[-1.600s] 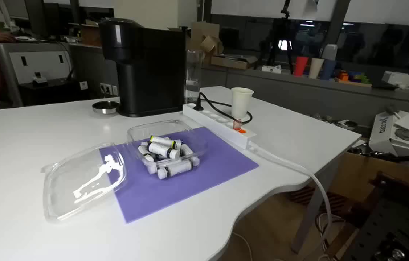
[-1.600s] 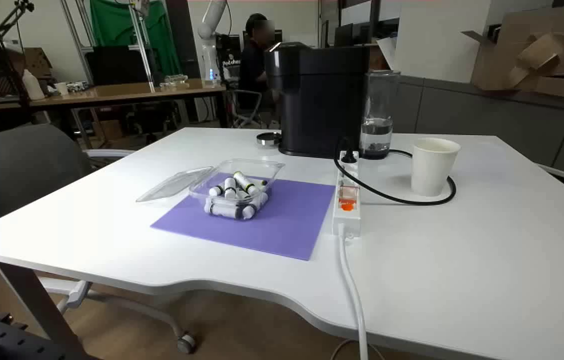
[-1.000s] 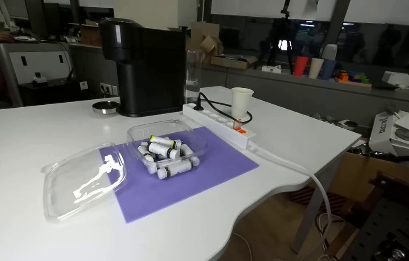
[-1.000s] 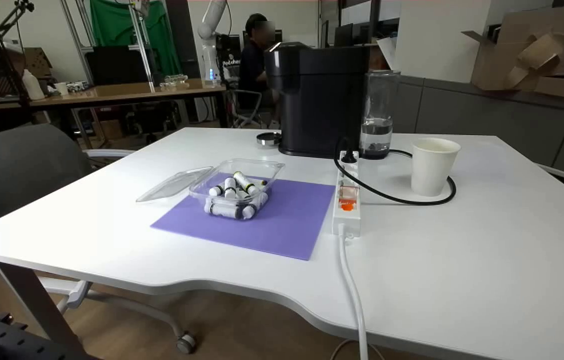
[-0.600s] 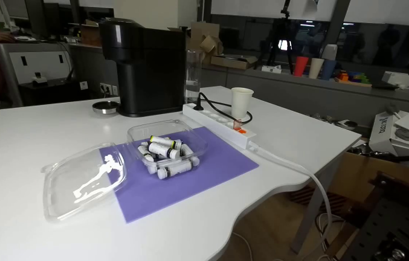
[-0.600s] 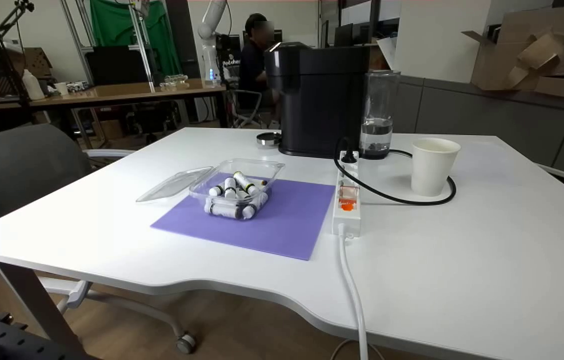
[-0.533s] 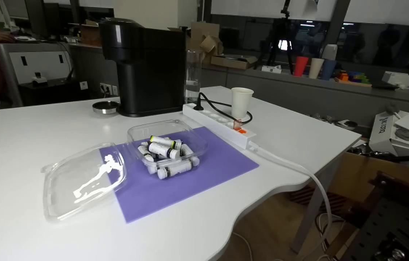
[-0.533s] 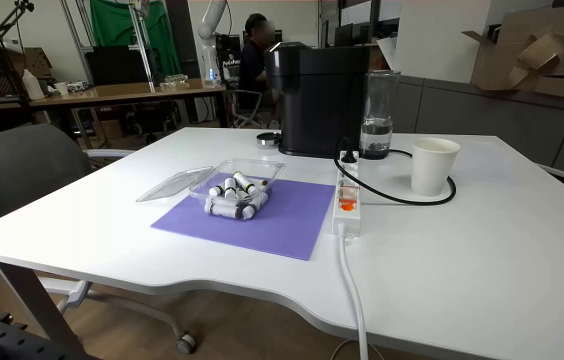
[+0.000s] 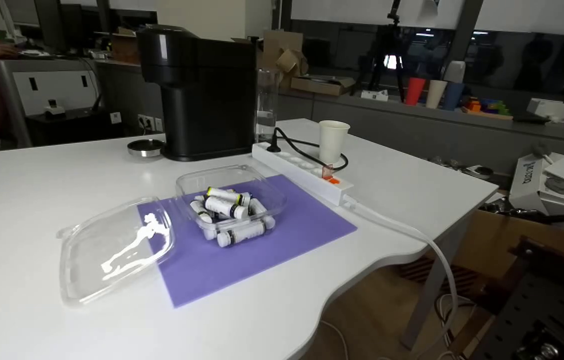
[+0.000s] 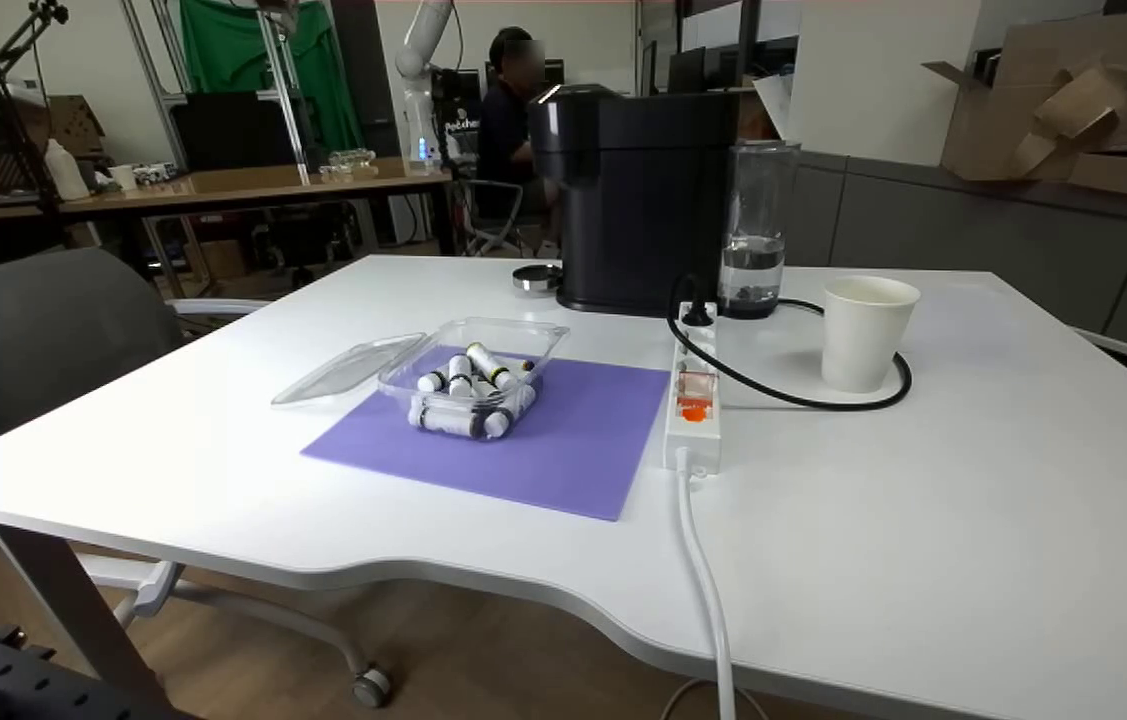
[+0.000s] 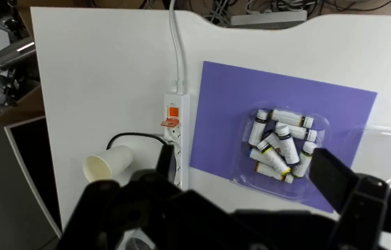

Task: Turn on the main switch on the adapter

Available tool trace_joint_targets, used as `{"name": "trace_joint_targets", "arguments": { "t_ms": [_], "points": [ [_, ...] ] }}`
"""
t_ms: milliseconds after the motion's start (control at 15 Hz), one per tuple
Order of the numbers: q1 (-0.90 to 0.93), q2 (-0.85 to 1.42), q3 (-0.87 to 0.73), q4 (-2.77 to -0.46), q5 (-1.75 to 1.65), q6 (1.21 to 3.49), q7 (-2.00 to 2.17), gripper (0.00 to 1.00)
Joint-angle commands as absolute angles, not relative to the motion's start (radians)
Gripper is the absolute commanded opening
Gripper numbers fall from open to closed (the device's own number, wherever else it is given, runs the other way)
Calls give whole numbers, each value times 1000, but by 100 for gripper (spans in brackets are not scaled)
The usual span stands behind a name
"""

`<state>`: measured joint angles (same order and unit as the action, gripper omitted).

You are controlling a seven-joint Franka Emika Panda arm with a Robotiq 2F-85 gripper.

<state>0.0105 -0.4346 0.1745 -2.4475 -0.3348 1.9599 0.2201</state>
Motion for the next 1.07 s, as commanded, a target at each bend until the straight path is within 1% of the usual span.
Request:
{"name": "trace_joint_targets", "arguments": {
  "t_ms": [0,267,400,467,600,733,800,1000],
  "points": [
    [-36,-450,76,-2509,-326,2043,204,100],
    [-81,-424,-62,-2552,-263,2169,56,100],
    [-102,-399,-116,-2547,-204,2177,-9,100],
    [-100,-412,-72,-2547,-239,2166,27,100],
    [-115,-398,-106,-2548,-212,2172,-12,100],
    [-115,-396,-108,-2548,-209,2175,-14,100],
    [-122,-399,-96,-2559,-234,2214,10,100],
    [-152,-310,-114,-2500,-259,2231,-5,100]
  ]
}}
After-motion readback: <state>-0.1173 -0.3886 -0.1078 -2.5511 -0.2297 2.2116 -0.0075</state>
